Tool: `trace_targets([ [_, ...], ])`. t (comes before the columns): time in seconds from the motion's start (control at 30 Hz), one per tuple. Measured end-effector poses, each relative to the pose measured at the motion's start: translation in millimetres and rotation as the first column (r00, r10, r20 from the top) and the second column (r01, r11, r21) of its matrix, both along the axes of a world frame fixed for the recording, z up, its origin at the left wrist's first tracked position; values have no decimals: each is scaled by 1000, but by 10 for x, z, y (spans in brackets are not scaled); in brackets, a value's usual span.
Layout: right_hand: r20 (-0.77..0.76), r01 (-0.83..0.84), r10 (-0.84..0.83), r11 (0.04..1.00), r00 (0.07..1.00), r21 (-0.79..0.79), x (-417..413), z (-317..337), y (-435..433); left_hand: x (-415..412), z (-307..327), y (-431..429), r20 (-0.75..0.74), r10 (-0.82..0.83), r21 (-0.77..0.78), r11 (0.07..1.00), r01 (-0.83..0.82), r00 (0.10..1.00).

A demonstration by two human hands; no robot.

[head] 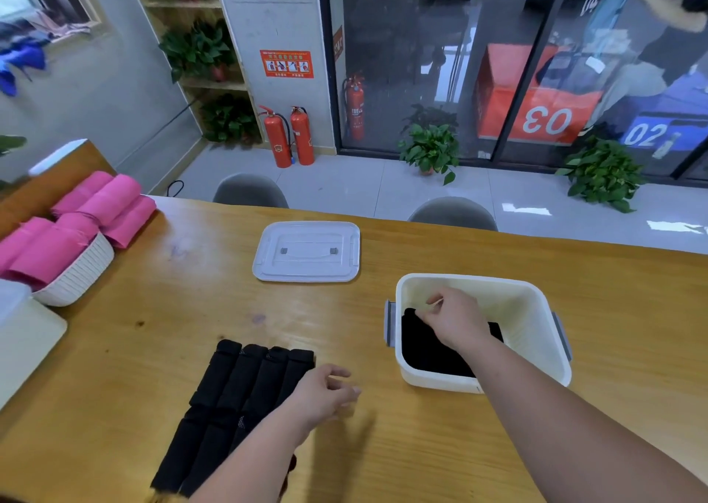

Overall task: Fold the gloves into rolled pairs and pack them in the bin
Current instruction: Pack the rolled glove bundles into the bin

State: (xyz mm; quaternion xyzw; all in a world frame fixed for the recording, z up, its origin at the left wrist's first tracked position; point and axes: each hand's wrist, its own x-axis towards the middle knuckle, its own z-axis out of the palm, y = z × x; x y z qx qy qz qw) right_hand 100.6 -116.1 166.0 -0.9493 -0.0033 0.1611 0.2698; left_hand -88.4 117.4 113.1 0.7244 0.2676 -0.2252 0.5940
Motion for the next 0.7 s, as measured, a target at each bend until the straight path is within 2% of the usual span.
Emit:
trace_targets([
  [0.17,57,-45,34,978,998,204,-164,320,146,-95,134,70,52,23,56,998,-26,998],
  [0.3,113,-160,131,937,985,309,-366,453,347,-240,167,165,97,61,105,992,-71,993],
  [0.43,143,-289,256,903,956,319,-609,427,568,-397,148,306,104,77,178,979,-95,992],
  [0.53,168,-402,369,878,914,260,-796,379,702,-474,145,399,98,93,234,966,-114,991],
  [0.7,105,-509,498,839,861,193,-1047,233,836,-549,104,521,97,88,327,938,-115,991],
])
